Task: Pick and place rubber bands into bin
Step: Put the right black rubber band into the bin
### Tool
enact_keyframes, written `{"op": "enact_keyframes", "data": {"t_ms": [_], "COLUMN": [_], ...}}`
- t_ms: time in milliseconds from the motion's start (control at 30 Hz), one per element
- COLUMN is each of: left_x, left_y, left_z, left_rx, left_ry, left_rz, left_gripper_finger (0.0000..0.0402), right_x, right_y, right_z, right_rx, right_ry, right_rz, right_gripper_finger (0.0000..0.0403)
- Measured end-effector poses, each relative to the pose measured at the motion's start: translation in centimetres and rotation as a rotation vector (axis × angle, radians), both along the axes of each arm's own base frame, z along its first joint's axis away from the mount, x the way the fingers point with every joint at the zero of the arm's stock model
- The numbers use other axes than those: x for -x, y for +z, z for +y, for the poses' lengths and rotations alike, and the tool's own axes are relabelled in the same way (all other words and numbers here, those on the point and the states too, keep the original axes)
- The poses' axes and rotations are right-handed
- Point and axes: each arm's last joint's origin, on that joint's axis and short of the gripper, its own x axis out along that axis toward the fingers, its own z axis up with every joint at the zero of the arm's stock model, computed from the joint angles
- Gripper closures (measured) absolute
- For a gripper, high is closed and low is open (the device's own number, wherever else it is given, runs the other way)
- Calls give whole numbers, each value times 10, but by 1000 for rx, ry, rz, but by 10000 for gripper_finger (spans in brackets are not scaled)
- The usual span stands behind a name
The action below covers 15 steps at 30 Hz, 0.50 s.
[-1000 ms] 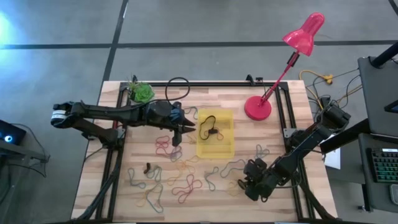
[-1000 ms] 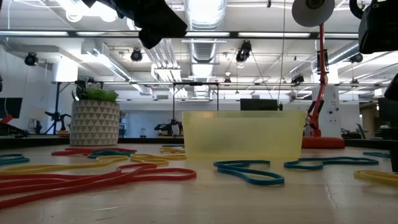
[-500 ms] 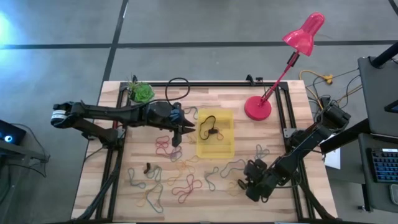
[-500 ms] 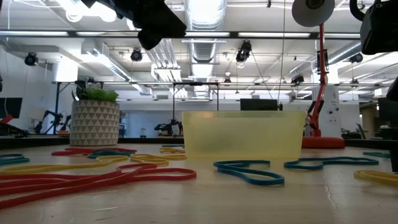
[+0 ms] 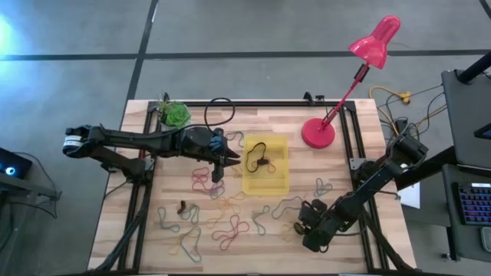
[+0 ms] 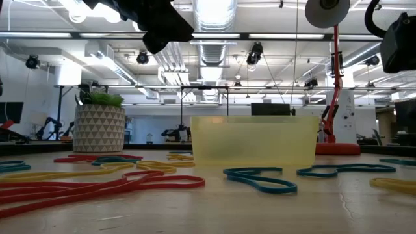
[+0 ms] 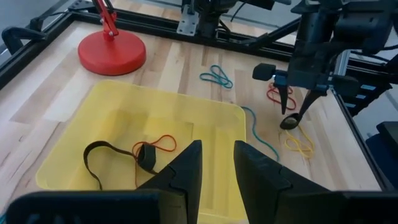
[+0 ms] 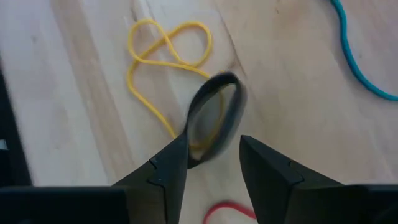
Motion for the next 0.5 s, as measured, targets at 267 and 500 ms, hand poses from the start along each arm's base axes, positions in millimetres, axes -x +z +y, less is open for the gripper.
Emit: {"op": "enact_keyframes", "data": {"t_ms": [267,500], "left_x": [0,0], "left_y": [-1,-1], "left_z": [0,0], "left_rx": [16,19], "left_ry": [9,9], "left_rz": [3,4], "left_gripper_finger": [324,324], "right_x": [1,-1], "right_y": [0,-1], "right_z": [-1,-3], "right_rx": [-11,-8], "right_ry": [-36,-46], "right_rz": [6,9], "right_gripper_finger": [261,277]}}
